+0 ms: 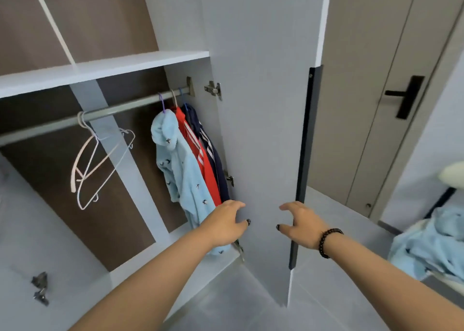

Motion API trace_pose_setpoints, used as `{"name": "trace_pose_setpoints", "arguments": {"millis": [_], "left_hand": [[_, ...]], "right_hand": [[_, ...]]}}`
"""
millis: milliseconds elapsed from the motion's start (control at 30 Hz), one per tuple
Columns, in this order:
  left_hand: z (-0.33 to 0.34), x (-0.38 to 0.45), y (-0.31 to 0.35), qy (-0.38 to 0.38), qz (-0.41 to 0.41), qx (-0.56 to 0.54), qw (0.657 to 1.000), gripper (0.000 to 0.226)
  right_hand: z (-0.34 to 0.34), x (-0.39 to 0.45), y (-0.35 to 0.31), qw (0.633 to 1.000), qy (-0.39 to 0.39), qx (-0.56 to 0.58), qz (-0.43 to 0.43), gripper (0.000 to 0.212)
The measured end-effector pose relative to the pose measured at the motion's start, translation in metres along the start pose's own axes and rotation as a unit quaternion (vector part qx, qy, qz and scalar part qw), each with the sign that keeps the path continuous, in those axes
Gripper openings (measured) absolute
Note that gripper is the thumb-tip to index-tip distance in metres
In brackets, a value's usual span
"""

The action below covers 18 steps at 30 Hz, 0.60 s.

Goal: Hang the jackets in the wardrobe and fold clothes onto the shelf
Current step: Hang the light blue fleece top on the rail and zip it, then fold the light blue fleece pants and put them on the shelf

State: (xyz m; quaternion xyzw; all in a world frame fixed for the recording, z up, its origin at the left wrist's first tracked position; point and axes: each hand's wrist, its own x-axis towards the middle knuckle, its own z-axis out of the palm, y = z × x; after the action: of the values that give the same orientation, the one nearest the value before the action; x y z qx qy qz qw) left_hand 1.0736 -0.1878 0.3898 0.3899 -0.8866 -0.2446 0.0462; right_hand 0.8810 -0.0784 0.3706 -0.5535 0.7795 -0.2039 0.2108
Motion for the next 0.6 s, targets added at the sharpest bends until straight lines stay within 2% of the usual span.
{"name": "trace_pose_setpoints", "arguments": {"millis": [167, 333, 600], "left_hand": [[0.032, -0.006, 0.031, -0.050, 0.064, 0.008, 0.997, 0.051], [0.084, -0.022, 0.067, -0.113, 0.145, -0.006, 0.983, 0.039], [0.180, -0.053, 0.147, -0.213, 0.221, -0.015, 0.952, 0.038]], "right_hand": [[0.000, -0.062, 0.033, 0.994, 0.042, 0.020, 0.096, 0.050], [0.018, -0.145, 0.067, 0.979, 0.072, 0.038, 0.187, 0.037], [0.036, -0.261, 0.138, 0.942, 0.100, 0.052, 0.317, 0.033]]}}
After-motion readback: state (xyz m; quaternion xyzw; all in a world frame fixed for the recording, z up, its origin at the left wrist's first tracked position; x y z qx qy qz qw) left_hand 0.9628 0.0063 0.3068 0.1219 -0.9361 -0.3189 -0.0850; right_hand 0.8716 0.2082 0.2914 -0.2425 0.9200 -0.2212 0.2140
